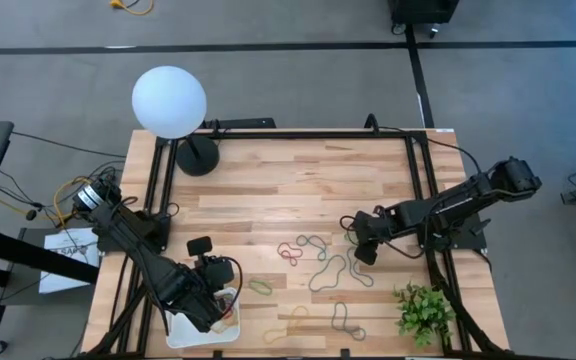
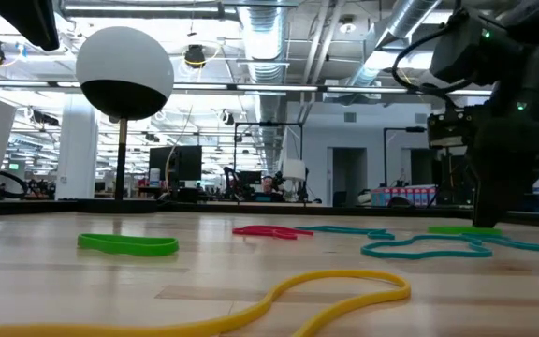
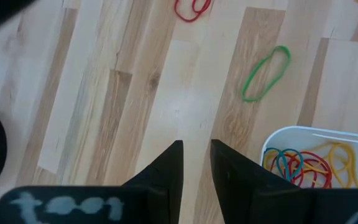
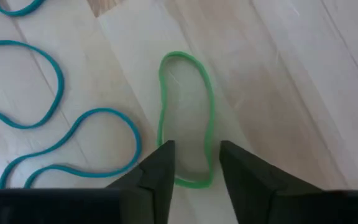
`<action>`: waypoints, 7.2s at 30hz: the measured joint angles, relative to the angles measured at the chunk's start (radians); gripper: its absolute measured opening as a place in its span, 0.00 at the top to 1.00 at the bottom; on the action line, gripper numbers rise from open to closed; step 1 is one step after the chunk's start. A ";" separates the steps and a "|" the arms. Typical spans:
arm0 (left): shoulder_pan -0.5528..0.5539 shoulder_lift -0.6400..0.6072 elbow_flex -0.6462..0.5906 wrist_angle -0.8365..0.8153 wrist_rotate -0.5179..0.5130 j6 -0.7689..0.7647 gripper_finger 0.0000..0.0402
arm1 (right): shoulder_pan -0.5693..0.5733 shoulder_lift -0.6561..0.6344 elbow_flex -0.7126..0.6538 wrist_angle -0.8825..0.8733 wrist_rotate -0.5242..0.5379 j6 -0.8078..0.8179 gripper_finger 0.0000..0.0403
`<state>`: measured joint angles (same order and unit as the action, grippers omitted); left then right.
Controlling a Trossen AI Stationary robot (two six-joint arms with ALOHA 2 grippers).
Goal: Pick and place items into bin
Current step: Put the green rubber band into the bin, then put the blue rubber band into the bin
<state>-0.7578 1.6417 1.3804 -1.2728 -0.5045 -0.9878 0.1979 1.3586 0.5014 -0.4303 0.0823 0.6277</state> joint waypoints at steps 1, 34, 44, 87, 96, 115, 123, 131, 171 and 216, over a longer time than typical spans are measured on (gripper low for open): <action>0.000 0.000 0.000 0.000 0.000 0.000 0.82 | 0.000 0.002 0.001 -0.002 0.000 -0.004 0.66; 0.162 0.001 -0.029 0.089 -0.314 0.032 0.82 | 0.041 -0.009 0.165 0.509 0.147 -0.280 0.99; 0.335 0.009 -0.029 0.507 -0.235 0.562 0.68 | 0.056 -0.011 0.166 0.618 0.238 -0.393 1.00; 0.516 0.215 -0.028 0.915 0.030 0.973 0.99 | 0.050 -0.012 0.166 0.457 0.234 -0.322 0.82; 0.397 0.104 0.068 0.407 0.272 0.685 1.00 | 0.049 -0.012 0.166 0.408 0.234 -0.322 0.80; -0.046 0.047 -0.029 0.254 0.300 -0.196 1.00 | 0.049 -0.012 0.166 0.407 0.234 -0.322 0.80; -0.066 0.047 -0.073 0.262 0.315 -0.269 0.92 | 0.049 -0.012 0.166 0.409 0.234 -0.322 0.80; -0.056 0.047 -0.117 0.262 0.314 -0.259 0.77 | 0.049 -0.012 0.166 0.403 0.234 -0.321 0.80; -0.002 0.047 -0.118 0.277 0.254 -0.117 0.74 | 0.030 0.181 0.165 0.044 -0.060 -0.216 0.82; 0.363 0.047 -0.118 0.698 -0.128 0.460 0.53 | 0.029 0.185 0.231 0.634 0.134 -0.689 1.00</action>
<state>-0.3945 1.6890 1.2625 -0.5752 -0.6322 -0.5276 0.2264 1.5433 0.7322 0.2040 0.2161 -0.0612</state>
